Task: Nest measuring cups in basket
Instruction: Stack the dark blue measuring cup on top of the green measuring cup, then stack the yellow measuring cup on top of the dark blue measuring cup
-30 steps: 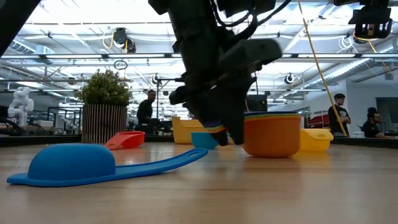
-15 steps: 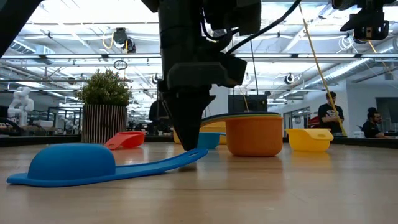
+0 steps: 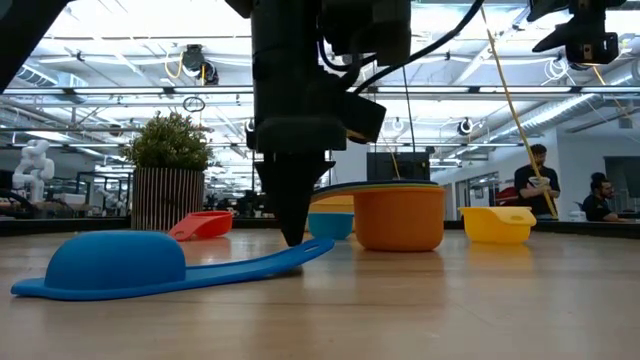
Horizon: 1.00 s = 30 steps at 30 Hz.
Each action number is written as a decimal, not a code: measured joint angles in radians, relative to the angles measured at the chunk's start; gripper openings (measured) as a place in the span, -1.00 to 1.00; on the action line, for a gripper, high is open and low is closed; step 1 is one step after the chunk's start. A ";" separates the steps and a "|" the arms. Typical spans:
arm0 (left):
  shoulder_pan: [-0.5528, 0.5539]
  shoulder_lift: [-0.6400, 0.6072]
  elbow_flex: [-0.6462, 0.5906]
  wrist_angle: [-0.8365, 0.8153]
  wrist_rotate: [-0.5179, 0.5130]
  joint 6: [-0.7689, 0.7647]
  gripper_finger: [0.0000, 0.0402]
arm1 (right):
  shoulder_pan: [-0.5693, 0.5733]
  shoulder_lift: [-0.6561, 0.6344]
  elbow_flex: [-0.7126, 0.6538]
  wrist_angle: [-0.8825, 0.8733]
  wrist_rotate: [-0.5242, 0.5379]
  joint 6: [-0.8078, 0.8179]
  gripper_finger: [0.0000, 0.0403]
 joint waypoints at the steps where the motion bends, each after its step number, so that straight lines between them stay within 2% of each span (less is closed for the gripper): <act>1: 0.001 0.000 0.000 -0.007 -0.004 -0.024 0.15 | 0.000 0.000 0.000 0.000 0.000 0.000 -0.10; 11: -0.008 -0.095 0.001 -0.047 -0.043 -0.140 0.76 | 0.000 0.014 0.000 -0.096 -0.003 0.081 -0.10; 15: -0.002 -0.149 0.001 -0.089 -0.050 -0.228 0.89 | 0.000 0.019 0.000 -0.150 -0.042 0.109 -0.10; 21: -0.001 -0.225 0.001 -0.151 -0.061 -0.407 0.89 | 0.000 0.028 0.000 -0.195 -0.089 0.099 -0.09; 25: -0.002 -0.270 0.001 -0.194 -0.094 -0.550 0.78 | 0.000 0.057 0.000 -0.186 -0.111 0.097 0.00; 30: -0.005 -0.329 0.001 -0.217 -0.197 -0.687 0.58 | 0.000 0.179 0.000 -0.124 -0.168 0.037 0.16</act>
